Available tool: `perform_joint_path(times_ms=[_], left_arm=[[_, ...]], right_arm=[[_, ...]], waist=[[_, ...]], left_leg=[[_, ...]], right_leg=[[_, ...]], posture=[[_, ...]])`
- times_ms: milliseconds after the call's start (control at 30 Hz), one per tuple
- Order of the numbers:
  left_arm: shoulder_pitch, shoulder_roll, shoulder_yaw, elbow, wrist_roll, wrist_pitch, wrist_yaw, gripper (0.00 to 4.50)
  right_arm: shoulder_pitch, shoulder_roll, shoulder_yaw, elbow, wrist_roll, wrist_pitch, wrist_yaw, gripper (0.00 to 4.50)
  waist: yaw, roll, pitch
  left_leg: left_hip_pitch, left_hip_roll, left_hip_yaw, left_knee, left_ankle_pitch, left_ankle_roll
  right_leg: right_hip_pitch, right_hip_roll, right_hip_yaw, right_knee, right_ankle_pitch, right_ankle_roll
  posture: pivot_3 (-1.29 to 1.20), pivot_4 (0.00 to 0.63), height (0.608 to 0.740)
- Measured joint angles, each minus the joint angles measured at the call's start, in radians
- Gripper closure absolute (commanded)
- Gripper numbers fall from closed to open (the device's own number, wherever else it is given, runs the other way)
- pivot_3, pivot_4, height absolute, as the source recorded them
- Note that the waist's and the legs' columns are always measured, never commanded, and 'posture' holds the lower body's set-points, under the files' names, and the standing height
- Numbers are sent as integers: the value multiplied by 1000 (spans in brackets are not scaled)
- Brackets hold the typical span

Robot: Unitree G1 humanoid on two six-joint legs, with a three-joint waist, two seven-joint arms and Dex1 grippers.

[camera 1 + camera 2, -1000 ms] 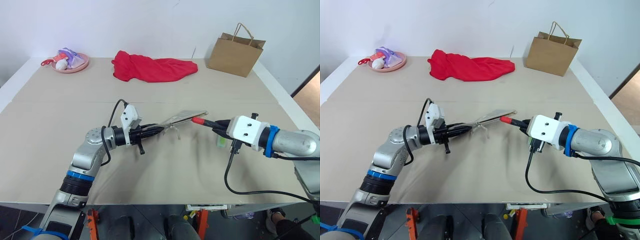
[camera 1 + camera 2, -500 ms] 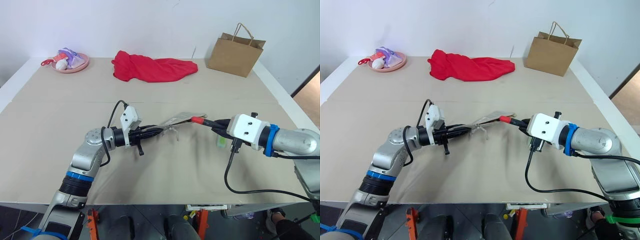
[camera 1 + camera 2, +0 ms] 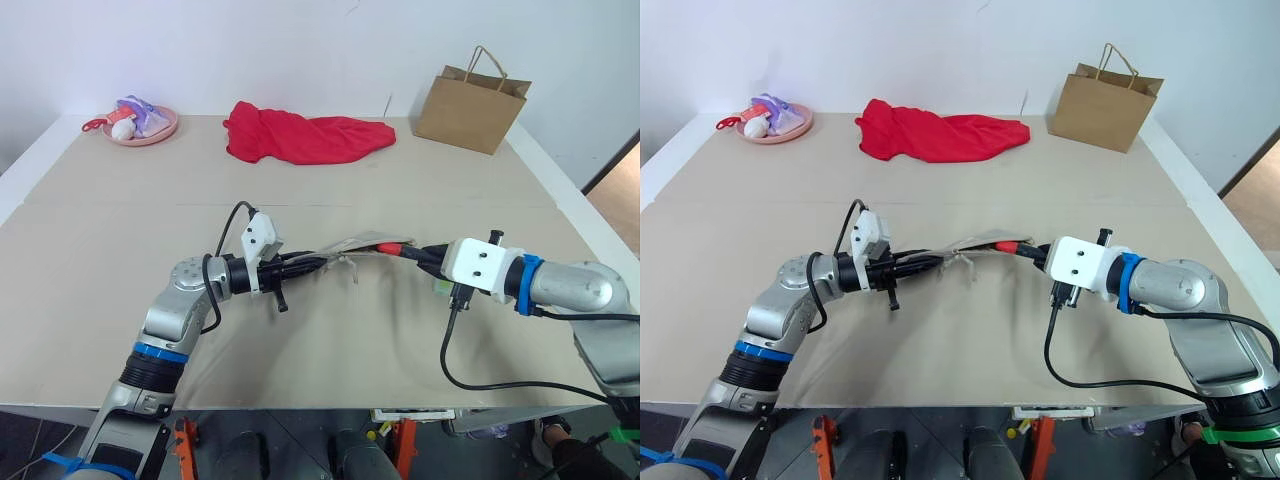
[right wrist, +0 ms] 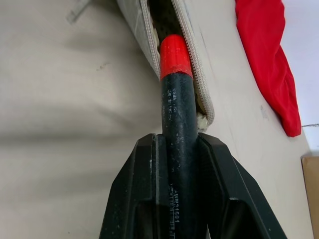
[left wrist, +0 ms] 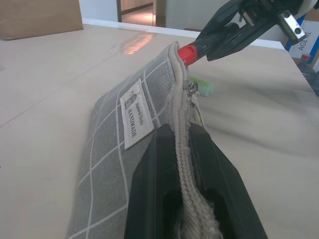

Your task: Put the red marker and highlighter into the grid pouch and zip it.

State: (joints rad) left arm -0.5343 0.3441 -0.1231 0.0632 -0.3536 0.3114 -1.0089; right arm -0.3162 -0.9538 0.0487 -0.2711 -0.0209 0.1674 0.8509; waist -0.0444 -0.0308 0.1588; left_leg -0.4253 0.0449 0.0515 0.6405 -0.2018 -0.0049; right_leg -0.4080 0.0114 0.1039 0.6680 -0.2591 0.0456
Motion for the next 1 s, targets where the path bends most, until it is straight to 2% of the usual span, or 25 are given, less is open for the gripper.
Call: perform_joint_path(times_ms=[100,467,767,1000], left_arm=[[0,1,0,2,0,0,-2,4500],[-1,1,-2,10,0,1,-5,4500],[-1,10,7,10,-1,0,-20,4500],[-2,12,4,11,-1,1,-26,4500]], right_arm=[[-40,10,36,22,-27,-23,3,3944],[-237,154,220,144,-139,-174,55,3944],[-298,321,226,280,-113,-317,62,3944],[-309,317,226,320,-113,-392,66,3944]], waist=[[0,0,0],[1,0,0],[0,0,0],[1,0,0]], left_leg=[[0,0,0,0,0,0],[0,0,0,0,0,0],[0,1,0,0,0,0],[0,0,0,0,0,0]], right_leg=[[0,1,-1,0,0,0],[0,0,0,1,1,-3],[0,1,-1,1,2,-4],[0,0,-1,1,2,-4]], posture=[[0,150,740],[0,150,740],[0,150,740],[0,150,740]])
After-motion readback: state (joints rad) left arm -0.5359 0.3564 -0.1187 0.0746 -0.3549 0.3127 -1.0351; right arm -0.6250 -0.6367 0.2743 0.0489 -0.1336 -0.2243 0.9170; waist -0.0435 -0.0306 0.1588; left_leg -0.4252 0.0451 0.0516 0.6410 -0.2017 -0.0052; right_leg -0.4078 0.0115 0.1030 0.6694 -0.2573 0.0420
